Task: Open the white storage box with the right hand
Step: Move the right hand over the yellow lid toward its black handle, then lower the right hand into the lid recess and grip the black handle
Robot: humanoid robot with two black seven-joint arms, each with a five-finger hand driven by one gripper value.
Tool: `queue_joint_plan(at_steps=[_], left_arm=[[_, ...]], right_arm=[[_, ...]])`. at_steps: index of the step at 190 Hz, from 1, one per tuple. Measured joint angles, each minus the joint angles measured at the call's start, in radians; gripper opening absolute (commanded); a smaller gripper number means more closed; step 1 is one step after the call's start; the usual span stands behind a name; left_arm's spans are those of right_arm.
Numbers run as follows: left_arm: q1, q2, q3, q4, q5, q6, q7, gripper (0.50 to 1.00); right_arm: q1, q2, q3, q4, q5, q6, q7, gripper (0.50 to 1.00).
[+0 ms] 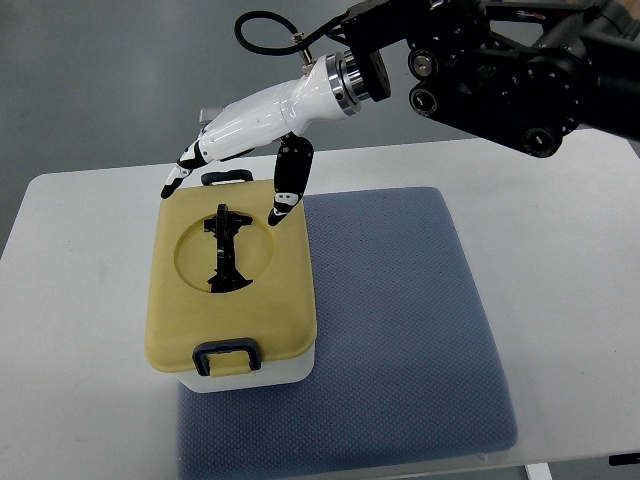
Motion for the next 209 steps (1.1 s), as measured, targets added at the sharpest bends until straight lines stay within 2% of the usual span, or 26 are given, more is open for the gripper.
queue_joint_plan(at_steps=[16,67,96,105,116,139,190,209], left_arm=[[0.0,0.0,0.0,0.0,0.0,0.0,0.0,1.0],[0.0,0.0,0.0,0.0,0.0,0.0,0.0,1.0],[0.0,0.0,0.0,0.0,0.001,0.0,0.0,1.0],[0.0,0.0,0.0,0.0,0.001,0.0,0.0,1.0],[0.0,0.0,0.0,0.0,0.001,0.0,0.0,1.0],[0.0,0.0,0.0,0.0,0.001,0.0,0.0,1.0],[0.0,0.0,0.0,0.0,0.0,0.0,0.0,1.0],[0.0,0.0,0.0,0.0,0.0,0.0,0.0,1.0]], right_arm=[[-0.01,0.008,-0.002,0.015,-0.004,0.0,0.0,0.872],[-0.053,0.04,-0.004,0.021,-0.074,-0.029,0.0,0.87],[-0.066,0.044,-0.004,0.021,-0.104,-0.064,0.0,0.799],[-0.068,0.044,-0.004,0.021,-0.106,-0.067,0.0,0.793],[-0.069,0.044,-0.004,0.021,-0.107,-0.069,0.0,0.756],[-0.074,0.043,-0.003,0.021,-0.107,-0.071,0.0,0.725],[-0.094,0.057,-0.002,0.019,-0.109,-0.094,0.0,0.723],[-0.094,0.057,-0.002,0.018,-0.109,-0.1,0.0,0.658]])
